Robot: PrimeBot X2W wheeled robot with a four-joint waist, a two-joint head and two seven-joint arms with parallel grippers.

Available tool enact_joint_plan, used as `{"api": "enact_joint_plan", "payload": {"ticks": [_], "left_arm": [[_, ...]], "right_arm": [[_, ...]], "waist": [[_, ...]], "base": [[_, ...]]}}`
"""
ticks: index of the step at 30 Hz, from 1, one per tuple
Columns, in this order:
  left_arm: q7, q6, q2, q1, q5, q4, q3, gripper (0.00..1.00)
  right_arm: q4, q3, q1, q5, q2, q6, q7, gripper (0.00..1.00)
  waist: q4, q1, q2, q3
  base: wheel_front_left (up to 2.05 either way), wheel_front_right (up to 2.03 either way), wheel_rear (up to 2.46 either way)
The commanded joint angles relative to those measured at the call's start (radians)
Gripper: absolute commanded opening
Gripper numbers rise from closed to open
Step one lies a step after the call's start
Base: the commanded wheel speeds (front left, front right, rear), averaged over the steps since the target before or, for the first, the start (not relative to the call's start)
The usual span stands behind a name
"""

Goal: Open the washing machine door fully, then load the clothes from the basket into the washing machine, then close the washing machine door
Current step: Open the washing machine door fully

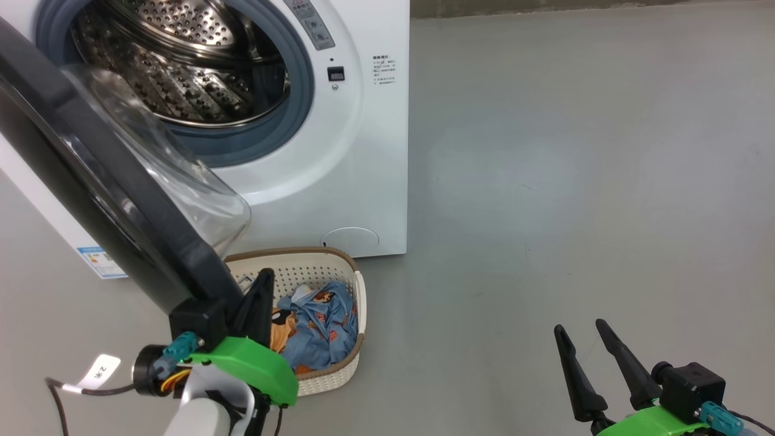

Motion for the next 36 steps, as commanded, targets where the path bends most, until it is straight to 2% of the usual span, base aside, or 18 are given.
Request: {"api": "enact_joint_plan", "payload": {"ticks": [1, 21, 36], "left_arm": [[-0.015, 0.005, 0.015, -0.055, -0.009, -0.006, 0.040, 0.00], [-0.053, 0.010, 0.022, -0.075, -0.023, 0.053, 0.035, 0.00], [-0.061, 0.024, 0.033, -0.063, -0.037, 0.064, 0.033, 0.00]], "right_arm": [[-0.021, 0.023, -0.041, -0.011, -0.001, 0.002, -0.006, 1.00], [-0.018, 0.026, -0.037, -0.009, 0.000, 0.002, 0.006, 1.00], [-0.012, 0.035, -0.029, -0.006, 0.001, 0.002, 0.006, 1.00]], "waist": [[0.002, 0.0000, 0.0000, 0.000], [0.028, 0.0000, 0.0000, 0.001], [0.132, 0.0000, 0.0000, -0.006]], "base": [[0.00, 0.00, 0.00], [0.00, 0.00, 0.00], [0.00, 0.00, 0.00]]}}
